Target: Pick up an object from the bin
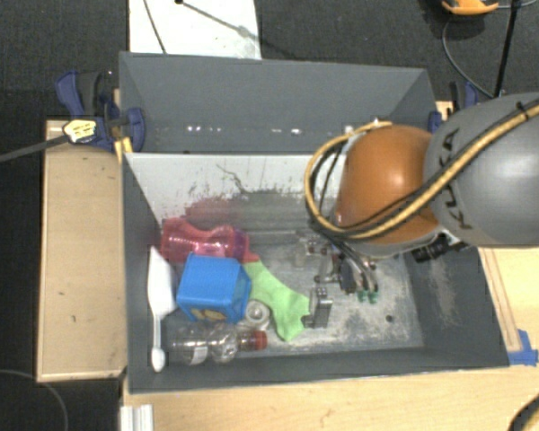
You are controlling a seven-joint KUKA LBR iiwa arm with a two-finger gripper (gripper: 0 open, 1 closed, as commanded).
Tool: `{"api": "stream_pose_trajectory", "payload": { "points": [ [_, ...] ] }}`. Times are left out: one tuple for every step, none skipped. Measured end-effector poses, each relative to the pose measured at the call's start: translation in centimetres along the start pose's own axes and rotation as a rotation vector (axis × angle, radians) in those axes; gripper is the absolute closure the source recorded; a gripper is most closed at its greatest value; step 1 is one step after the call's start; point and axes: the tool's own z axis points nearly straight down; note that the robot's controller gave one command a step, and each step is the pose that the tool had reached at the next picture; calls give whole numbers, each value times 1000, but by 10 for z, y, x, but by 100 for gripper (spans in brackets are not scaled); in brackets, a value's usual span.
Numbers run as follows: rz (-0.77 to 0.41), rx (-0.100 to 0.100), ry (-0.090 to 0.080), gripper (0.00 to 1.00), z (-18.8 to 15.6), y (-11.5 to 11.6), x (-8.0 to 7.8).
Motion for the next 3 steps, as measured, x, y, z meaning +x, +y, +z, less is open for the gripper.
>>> {"api": "stream_pose_trajectory", "payload": {
  "points": [
    [3,-1,-8,0,-4,0,-2],
    [140,-2,-10,0,47,15,9],
    [130,0,-5,0,41,28,13]
  ]
}}
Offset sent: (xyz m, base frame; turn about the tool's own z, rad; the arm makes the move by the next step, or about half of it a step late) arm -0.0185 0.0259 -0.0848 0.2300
